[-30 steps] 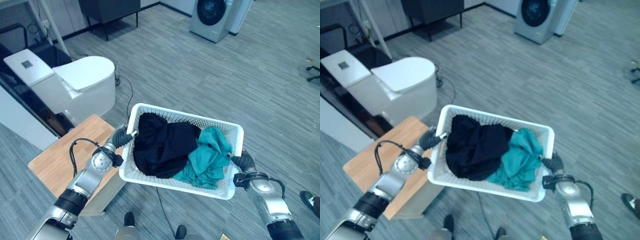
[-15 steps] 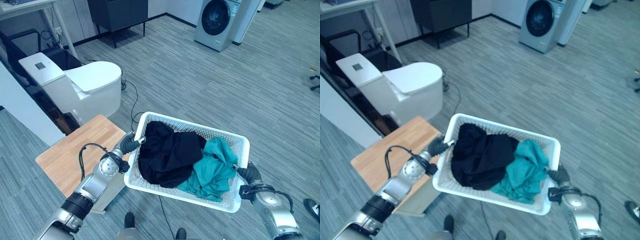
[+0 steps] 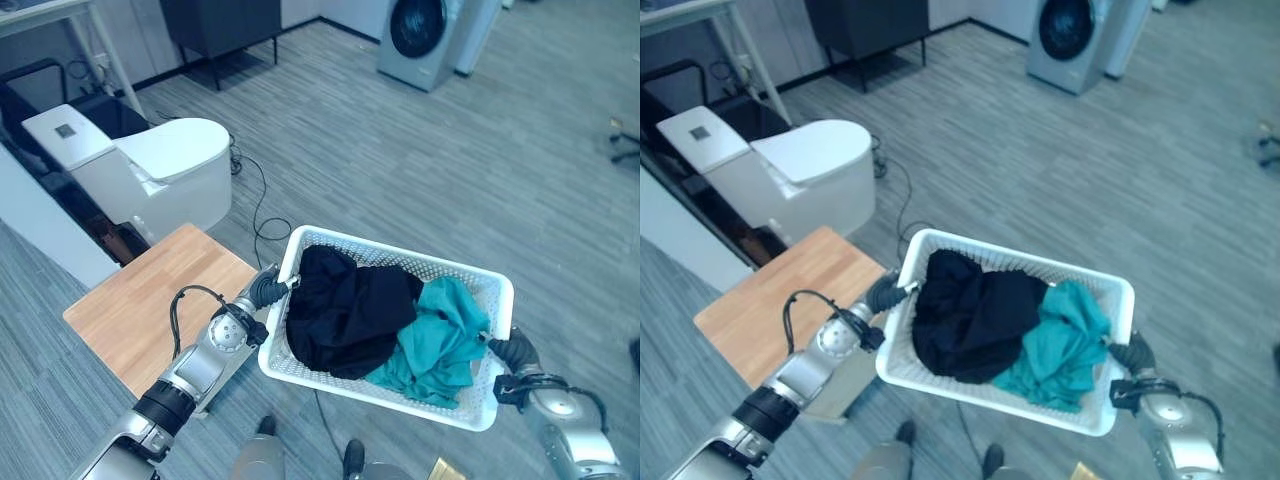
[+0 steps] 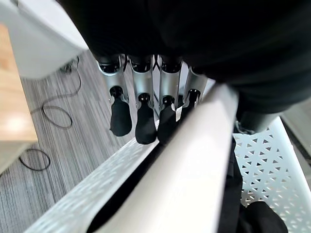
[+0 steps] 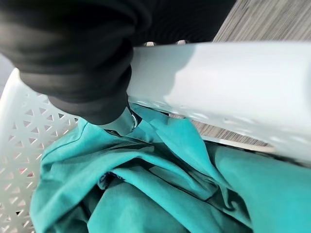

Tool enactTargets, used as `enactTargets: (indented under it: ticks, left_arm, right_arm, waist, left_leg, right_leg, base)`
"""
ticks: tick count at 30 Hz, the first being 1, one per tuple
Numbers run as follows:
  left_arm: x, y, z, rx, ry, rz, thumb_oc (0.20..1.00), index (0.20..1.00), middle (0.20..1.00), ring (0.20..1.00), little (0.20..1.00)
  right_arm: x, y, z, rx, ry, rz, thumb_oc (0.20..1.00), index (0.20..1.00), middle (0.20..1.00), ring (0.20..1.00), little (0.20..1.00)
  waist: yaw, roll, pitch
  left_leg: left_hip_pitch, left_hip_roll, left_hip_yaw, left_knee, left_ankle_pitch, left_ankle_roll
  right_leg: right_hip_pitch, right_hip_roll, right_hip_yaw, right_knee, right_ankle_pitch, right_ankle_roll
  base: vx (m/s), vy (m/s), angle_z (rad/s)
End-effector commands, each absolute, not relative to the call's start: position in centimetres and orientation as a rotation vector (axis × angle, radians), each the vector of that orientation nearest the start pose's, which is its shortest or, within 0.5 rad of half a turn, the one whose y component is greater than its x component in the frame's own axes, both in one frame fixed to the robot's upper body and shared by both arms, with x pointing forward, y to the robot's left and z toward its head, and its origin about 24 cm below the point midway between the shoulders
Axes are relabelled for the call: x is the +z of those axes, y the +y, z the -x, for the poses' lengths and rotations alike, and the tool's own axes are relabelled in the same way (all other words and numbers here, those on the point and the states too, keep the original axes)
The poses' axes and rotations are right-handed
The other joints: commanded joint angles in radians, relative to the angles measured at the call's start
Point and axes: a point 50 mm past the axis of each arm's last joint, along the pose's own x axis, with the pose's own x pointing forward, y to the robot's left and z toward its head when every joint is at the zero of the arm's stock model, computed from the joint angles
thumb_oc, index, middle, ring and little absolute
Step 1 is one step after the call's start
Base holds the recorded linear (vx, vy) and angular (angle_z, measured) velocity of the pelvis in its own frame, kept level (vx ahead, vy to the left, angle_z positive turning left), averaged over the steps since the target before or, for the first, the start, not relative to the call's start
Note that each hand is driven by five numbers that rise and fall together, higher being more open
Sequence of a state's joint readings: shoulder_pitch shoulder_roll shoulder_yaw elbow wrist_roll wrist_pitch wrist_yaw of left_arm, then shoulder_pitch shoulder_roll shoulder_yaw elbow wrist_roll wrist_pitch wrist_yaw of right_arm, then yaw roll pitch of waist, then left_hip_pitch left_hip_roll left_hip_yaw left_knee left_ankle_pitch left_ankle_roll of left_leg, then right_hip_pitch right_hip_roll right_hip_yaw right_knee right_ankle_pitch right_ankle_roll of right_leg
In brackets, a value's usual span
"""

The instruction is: Grab the laundry basket,head to the washer,open it,put in the laundry and shut it.

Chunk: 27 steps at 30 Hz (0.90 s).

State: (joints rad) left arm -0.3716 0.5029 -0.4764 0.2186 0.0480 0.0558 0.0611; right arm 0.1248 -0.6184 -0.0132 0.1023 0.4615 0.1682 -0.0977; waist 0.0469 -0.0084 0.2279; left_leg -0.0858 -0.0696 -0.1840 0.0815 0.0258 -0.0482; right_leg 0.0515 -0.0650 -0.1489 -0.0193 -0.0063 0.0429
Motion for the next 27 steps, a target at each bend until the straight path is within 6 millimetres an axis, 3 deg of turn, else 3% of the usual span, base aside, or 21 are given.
enactTargets:
  ticks: [1,5,9,10,12,14,15,16,17,18,19,20,21,22,23,25,27]
  left_arm:
    - [13.5,17.5,-34.1,-0.119,-0.242,-0.675,0.200,0.200,0.200,0.200,0.200]
    - [12.6,19.3,-34.0,-0.073,-0.180,-0.700,0.200,0.200,0.200,0.200,0.200]
    - [12.0,19.8,-33.9,-0.056,-0.156,-0.702,0.200,0.200,0.200,0.200,0.200]
    - [11.4,20.8,-33.6,-0.028,-0.124,-0.705,0.200,0.200,0.200,0.200,0.200]
    - [10.9,21.8,-33.1,-0.005,-0.099,-0.718,0.200,0.200,0.200,0.200,0.200]
    - [10.0,22.9,-32.2,0.015,-0.065,-0.719,0.200,0.200,0.200,0.200,0.200]
    - [10.0,22.9,-32.2,0.015,-0.064,-0.719,0.200,0.200,0.200,0.200,0.200]
    - [9.6,23.4,-31.8,0.032,-0.049,-0.706,0.200,0.200,0.200,0.200,0.200]
    - [9.4,23.5,-31.6,0.033,-0.039,-0.703,0.200,0.200,0.200,0.200,0.200]
    - [9.2,23.6,-31.4,0.035,-0.037,-0.695,0.200,0.200,0.200,0.200,0.200]
    - [9.2,23.7,-31.4,0.040,-0.035,-0.693,0.200,0.200,0.200,0.200,0.200]
    - [9.2,23.7,-31.4,0.040,-0.035,-0.692,0.200,0.200,0.200,0.200,0.200]
    - [9.2,23.3,-31.5,0.036,-0.037,-0.688,0.200,0.200,0.200,0.200,0.200]
    - [9.2,23.3,-31.5,0.037,-0.037,-0.688,0.200,0.200,0.200,0.200,0.200]
    - [9.5,22.9,-31.7,0.022,-0.052,-0.683,0.200,0.200,0.200,0.200,0.200]
    - [9.8,22.3,-31.8,-0.002,-0.068,-0.673,0.200,0.200,0.200,0.200,0.200]
    - [9.7,21.9,-31.9,-0.018,-0.066,-0.664,0.200,0.200,0.200,0.200,0.200]
  right_arm:
    - [6.4,-26.7,-24.2,-0.045,0.106,0.097,0.200,0.200,0.200,0.200,0.200]
    - [5.9,-24.5,-25.8,-0.007,0.101,0.063,0.200,0.200,0.200,0.200,0.200]
    - [5.6,-23.8,-25.9,0.002,0.106,0.048,0.200,0.200,0.200,0.200,0.200]
    - [5.1,-23.0,-25.8,0.018,0.119,0.031,0.200,0.200,0.200,0.200,0.200]
    - [5.0,-22.5,-25.7,0.039,0.118,0.028,0.200,0.200,0.200,0.200,0.200]
    - [4.8,-22.0,-25.6,0.070,0.123,0.036,0.200,0.200,0.200,0.200,0.200]
    - [4.8,-22.0,-25.6,0.071,0.123,0.036,0.200,0.200,0.200,0.200,0.200]
    - [4.8,-21.5,-26.1,0.081,0.122,0.050,0.200,0.200,0.200,0.200,0.200]
    - [4.9,-21.4,-26.3,0.085,0.119,0.055,0.200,0.200,0.200,0.200,0.200]
    - [4.8,-21.4,-26.5,0.079,0.121,0.058,0.200,0.200,0.200,0.200,0.200]
    - [4.8,-21.3,-26.5,0.075,0.123,0.058,0.200,0.200,0.200,0.200,0.200]
    - [4.8,-21.4,-26.5,0.076,0.123,0.059,0.200,0.200,0.200,0.200,0.200]
    - [4.8,-21.5,-26.5,0.062,0.117,0.056,0.200,0.200,0.200,0.200,0.200]
    - [4.8,-21.5,-26.5,0.062,0.117,0.057,0.200,0.200,0.200,0.200,0.200]
    - [5.0,-21.8,-26.4,0.043,0.105,0.045,0.200,0.200,0.200,0.200,0.200]
    - [5.3,-22.5,-26.2,0.024,0.099,0.050,0.200,0.200,0.200,0.200,0.200]
    - [5.7,-23.0,-26.3,0.014,0.092,0.064,0.200,0.200,0.200,0.200,0.200]
  waist:
    - [0.036,-0.104,-0.030]
    - [0.115,-0.096,-0.033]
    - [0.127,-0.100,-0.034]
    - [0.130,-0.102,-0.060]
    - [0.136,-0.116,-0.089]
    - [0.153,-0.152,-0.113]
    - [0.156,-0.150,-0.116]
    - [0.163,-0.147,-0.118]
    - [0.153,-0.141,-0.115]
    - [0.141,-0.125,-0.110]
    - [0.130,-0.105,-0.107]
    - [0.129,-0.105,-0.107]
    - [0.091,-0.079,-0.094]
    - [0.089,-0.077,-0.095]
    - [0.059,-0.051,-0.086]
    - [0.026,-0.027,-0.077]
    - [0.002,-0.017,-0.072]
  left_leg:
    - [-0.184,-0.016,0.071,0.115,-0.014,0.038]
    - [-0.294,-0.029,0.133,-0.031,0.060,0.043]
    - [-0.301,-0.009,0.210,-0.041,0.061,0.051]
    - [-0.279,0.021,0.309,-0.043,0.062,0.078]
    - [-0.256,0.022,0.340,-0.027,0.088,0.096]
    - [-0.229,-0.009,0.353,-0.001,0.060,0.111]
    - [-0.232,-0.005,0.355,-0.002,0.063,0.110]
    - [-0.184,-0.012,0.373,0.009,0.027,0.136]
    - [-0.151,-0.015,0.371,0.013,0.003,0.150]
    - [-0.115,-0.008,0.362,0.015,-0.017,0.159]
    - [-0.087,0.005,0.354,0.010,-0.026,0.165]
    - [-0.090,0.003,0.354,0.011,-0.026,0.166]
    - [-0.015,0.006,0.318,-0.006,-0.051,0.178]
    - [-0.017,0.008,0.316,-0.008,-0.047,0.177]
    - [0.041,0.016,0.280,-0.032,-0.055,0.163]
    - [0.087,0.021,0.228,-0.042,-0.072,0.144]
    - [0.123,0.033,0.193,-0.039,-0.108,0.118]
  right_leg:
    - [0.050,0.092,0.001,0.011,-0.100,-0.001]
    - [0.126,0.154,0.105,0.051,-0.170,-0.014]
    - [0.159,0.159,0.129,0.059,-0.193,-0.019]
    - [0.189,0.164,0.137,0.062,-0.217,-0.018]
    - [0.198,0.151,0.138,0.097,-0.216,-0.005]
    - [0.178,0.106,0.130,0.213,-0.113,0.070]
    - [0.174,0.109,0.134,0.212,-0.109,0.069]
    - [0.113,0.070,0.112,0.433,0.042,0.177]
    - [0.095,0.059,0.100,0.543,0.114,0.213]
    - [0.061,0.053,0.085,0.640,0.137,0.217]
    - [0.024,0.064,0.079,0.711,0.144,0.211]
    - [0.017,0.062,0.079,0.722,0.140,0.211]
    - [-0.072,0.059,0.054,0.833,0.096,0.200]
    - [-0.075,0.060,0.051,0.833,0.099,0.199]
    - [-0.154,-0.002,0.017,0.805,0.030,0.157]
    - [-0.204,-0.064,-0.024,0.681,-0.052,0.103]
    - [-0.223,-0.096,-0.030,0.438,-0.059,0.086]
  base:
    - [0.18,-0.045,-0.58]
    - [0.30,-0.061,-0.82]
    - [0.29,0.012,-0.50]
    - [0.46,0.057,-0.17]
    - [0.58,0.078,-0.40]
    - [0.41,0.070,-0.37]
    - [0.42,0.095,-0.54]
    - [0.47,0.079,-0.59]
    - [0.59,0.104,-0.71]
    - [0.42,0.070,-0.34]
    - [0.22,0.052,0.04]
    - [0.38,0.054,0.42]
    - [0.26,0.024,0.67]
    - [0.53,0.021,0.40]
    - [0.38,-0.022,0.57]
    - [0.43,-0.082,1.16]
    - [0.34,-0.198,1.24]
